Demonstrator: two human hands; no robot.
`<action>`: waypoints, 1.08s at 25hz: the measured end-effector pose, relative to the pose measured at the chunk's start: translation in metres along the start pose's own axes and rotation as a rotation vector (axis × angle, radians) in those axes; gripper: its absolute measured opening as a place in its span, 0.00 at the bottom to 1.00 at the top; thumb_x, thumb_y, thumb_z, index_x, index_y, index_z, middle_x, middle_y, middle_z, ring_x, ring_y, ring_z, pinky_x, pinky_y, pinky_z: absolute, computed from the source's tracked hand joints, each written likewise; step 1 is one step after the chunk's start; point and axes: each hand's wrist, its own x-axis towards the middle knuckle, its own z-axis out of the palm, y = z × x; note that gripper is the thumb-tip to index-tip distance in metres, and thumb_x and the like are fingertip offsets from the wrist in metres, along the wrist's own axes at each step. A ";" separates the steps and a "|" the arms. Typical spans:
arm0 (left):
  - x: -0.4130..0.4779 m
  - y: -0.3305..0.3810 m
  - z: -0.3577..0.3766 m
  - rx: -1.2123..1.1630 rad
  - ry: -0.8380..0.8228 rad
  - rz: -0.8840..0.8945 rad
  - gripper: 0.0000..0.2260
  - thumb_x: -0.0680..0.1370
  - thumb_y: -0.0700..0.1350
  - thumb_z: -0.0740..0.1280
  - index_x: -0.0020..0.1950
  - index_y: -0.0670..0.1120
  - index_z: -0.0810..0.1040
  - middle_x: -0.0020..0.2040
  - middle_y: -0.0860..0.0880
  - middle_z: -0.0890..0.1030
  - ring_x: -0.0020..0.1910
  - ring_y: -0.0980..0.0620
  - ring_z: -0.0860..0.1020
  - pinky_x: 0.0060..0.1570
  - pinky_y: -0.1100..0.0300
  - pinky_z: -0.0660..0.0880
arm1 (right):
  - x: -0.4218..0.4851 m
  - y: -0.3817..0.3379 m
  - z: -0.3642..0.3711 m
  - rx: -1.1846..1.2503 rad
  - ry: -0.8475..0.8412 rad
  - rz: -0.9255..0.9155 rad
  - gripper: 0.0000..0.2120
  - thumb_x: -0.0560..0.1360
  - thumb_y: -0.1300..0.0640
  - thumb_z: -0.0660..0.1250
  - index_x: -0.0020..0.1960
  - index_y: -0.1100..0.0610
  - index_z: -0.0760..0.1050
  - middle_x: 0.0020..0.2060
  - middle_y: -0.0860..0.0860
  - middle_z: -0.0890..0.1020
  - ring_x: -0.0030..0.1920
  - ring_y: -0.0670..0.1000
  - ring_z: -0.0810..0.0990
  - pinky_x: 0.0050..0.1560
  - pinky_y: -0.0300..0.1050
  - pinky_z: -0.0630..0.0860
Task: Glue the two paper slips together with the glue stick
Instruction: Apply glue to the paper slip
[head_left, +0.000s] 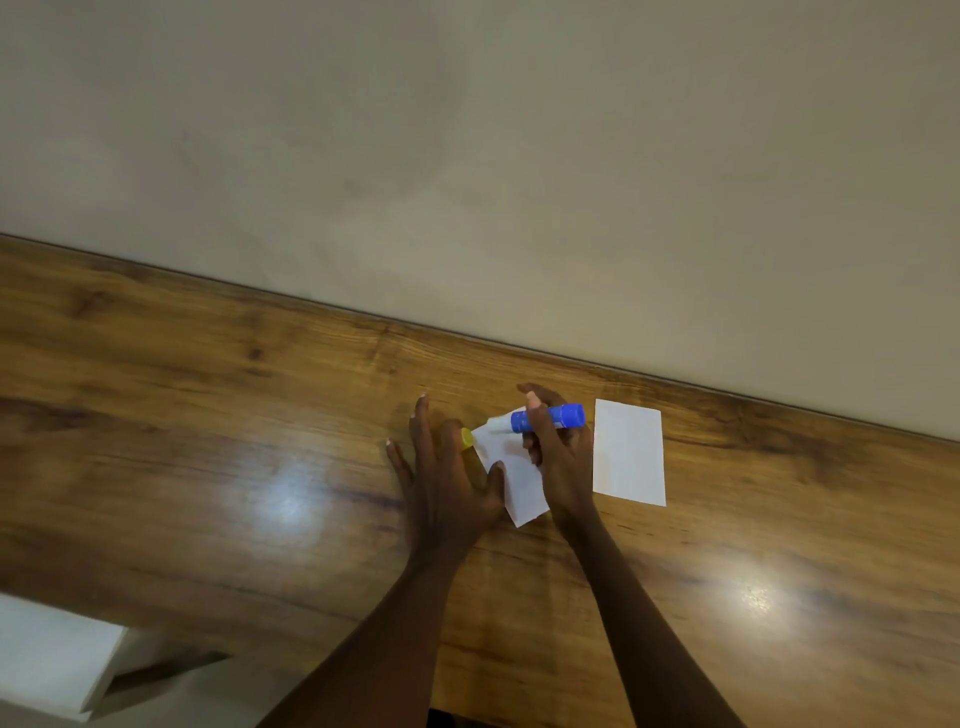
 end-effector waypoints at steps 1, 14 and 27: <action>0.000 0.000 0.000 -0.004 0.002 0.006 0.25 0.68 0.53 0.69 0.59 0.43 0.68 0.73 0.39 0.58 0.72 0.40 0.59 0.69 0.37 0.49 | -0.001 0.002 0.003 -0.034 0.016 0.027 0.13 0.73 0.56 0.64 0.54 0.63 0.74 0.37 0.50 0.78 0.35 0.45 0.74 0.33 0.22 0.70; -0.002 -0.001 0.000 -0.004 0.011 0.026 0.23 0.68 0.55 0.68 0.56 0.45 0.67 0.73 0.39 0.59 0.71 0.39 0.61 0.68 0.36 0.51 | 0.005 0.005 -0.007 -0.388 0.044 -0.162 0.09 0.69 0.60 0.70 0.47 0.63 0.78 0.37 0.52 0.79 0.31 0.40 0.72 0.34 0.19 0.67; 0.000 -0.001 0.001 0.040 -0.004 0.011 0.24 0.67 0.55 0.67 0.57 0.44 0.68 0.73 0.39 0.60 0.72 0.39 0.59 0.69 0.36 0.49 | -0.016 0.009 -0.018 -0.435 0.162 -0.248 0.21 0.70 0.68 0.66 0.62 0.59 0.70 0.49 0.57 0.82 0.43 0.53 0.79 0.48 0.41 0.74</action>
